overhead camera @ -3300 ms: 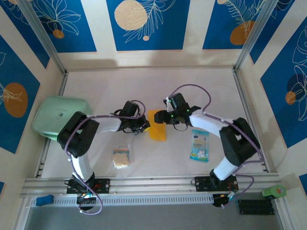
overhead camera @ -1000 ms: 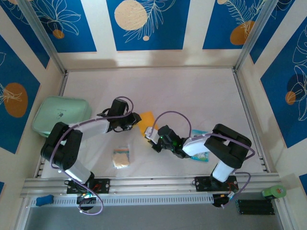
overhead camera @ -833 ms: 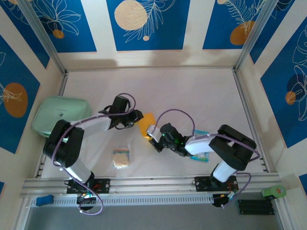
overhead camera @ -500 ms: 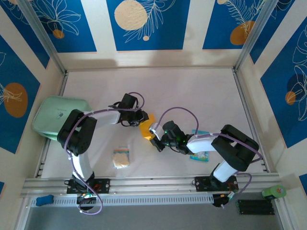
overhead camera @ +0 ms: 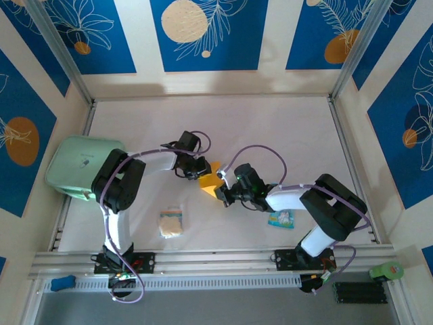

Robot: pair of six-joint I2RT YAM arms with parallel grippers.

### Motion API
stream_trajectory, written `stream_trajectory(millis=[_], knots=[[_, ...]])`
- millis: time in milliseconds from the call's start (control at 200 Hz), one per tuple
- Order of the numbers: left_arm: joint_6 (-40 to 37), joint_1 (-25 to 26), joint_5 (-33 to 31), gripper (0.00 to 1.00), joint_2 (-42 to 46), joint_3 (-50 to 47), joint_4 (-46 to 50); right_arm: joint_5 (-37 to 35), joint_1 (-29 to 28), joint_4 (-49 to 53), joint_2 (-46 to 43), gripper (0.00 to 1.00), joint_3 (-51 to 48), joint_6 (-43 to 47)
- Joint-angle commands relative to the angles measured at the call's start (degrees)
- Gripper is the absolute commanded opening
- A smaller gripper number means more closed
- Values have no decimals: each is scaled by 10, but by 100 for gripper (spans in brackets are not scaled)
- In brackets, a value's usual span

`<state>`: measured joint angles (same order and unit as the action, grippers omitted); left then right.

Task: Fold a paper plane with a square sheet of paper (pick it up from the middle)
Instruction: Third fold the triangle at the center of the table.

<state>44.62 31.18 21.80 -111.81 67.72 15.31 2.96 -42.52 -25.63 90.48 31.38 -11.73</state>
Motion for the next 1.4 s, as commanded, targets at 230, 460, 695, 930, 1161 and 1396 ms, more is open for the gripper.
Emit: stream_trajectory(millis=[230, 460, 695, 930, 1161, 1396], knots=[[-32, 9, -14, 20, -26, 19, 57, -29, 6, 50, 7, 2, 37, -25], [-32, 9, -14, 20, -29, 20, 56, -30, 6, 68, 20, 2, 46, -29], [-30, 10, -13, 19, -30, 21, 53, -29, 7, 86, 27, 1, 51, -39], [-33, 10, -13, 19, -33, 23, 55, -44, 7, 100, 34, 0, 60, -41], [-35, 9, -13, 18, -34, 23, 57, -57, 9, 111, 39, 0, 69, -43], [-36, 9, -12, 17, -34, 22, 56, -59, 10, 119, 45, 0, 75, -43]])
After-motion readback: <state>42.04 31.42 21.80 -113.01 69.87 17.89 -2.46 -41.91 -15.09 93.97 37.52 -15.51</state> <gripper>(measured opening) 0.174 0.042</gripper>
